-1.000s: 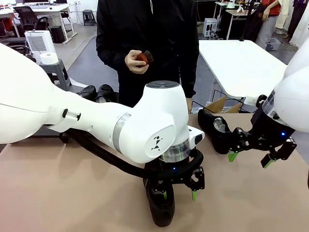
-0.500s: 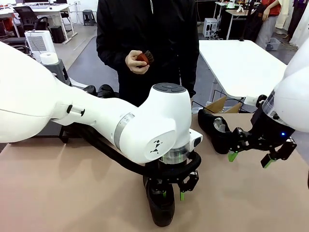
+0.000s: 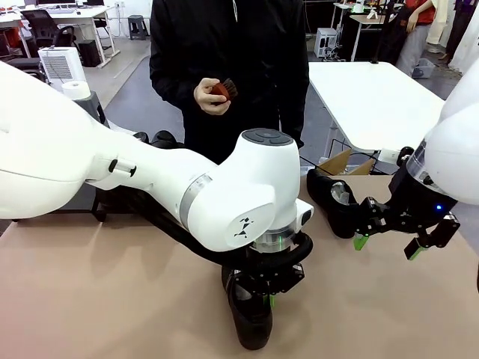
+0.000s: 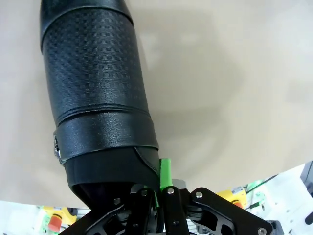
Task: Organize the shoes by placing them on the stand.
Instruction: Place the Shoe from the middle of the table onto the Shoes Stand.
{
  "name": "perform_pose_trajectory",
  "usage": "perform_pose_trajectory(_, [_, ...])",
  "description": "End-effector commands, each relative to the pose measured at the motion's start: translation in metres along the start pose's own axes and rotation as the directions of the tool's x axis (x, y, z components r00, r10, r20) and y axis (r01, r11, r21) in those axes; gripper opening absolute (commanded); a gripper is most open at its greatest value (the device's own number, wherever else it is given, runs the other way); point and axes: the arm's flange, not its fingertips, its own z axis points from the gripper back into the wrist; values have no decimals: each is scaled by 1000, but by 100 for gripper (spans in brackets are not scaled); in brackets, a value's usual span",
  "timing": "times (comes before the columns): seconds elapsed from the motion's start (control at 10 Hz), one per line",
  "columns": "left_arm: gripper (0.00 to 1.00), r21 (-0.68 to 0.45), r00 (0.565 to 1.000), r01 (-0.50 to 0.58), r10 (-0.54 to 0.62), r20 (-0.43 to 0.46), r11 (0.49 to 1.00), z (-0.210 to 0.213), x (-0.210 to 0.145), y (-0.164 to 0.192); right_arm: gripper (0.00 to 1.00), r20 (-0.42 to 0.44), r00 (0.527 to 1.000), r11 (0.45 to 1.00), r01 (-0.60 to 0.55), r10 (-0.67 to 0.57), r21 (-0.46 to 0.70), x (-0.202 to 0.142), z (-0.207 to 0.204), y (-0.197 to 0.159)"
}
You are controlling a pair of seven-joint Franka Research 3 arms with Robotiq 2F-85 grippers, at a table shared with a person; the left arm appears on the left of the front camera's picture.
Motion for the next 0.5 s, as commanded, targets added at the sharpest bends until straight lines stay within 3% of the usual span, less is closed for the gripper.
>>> perform_pose_trajectory(0.0, [0,54,998,-59,59,6,997,0,3,-4,100,0,1000,1000,-8,8,3,-1,1,2])
perform_pose_trajectory(0.2, [0,70,998,-57,59,-22,996,-3,4,-2,100,0,1000,1000,-8,8,3,-1,1,2])
perform_pose_trajectory(0.4, [0,56,1000,9,-10,15,998,33,-7,10,100,0,1000,1000,-8,8,3,-1,1,2])
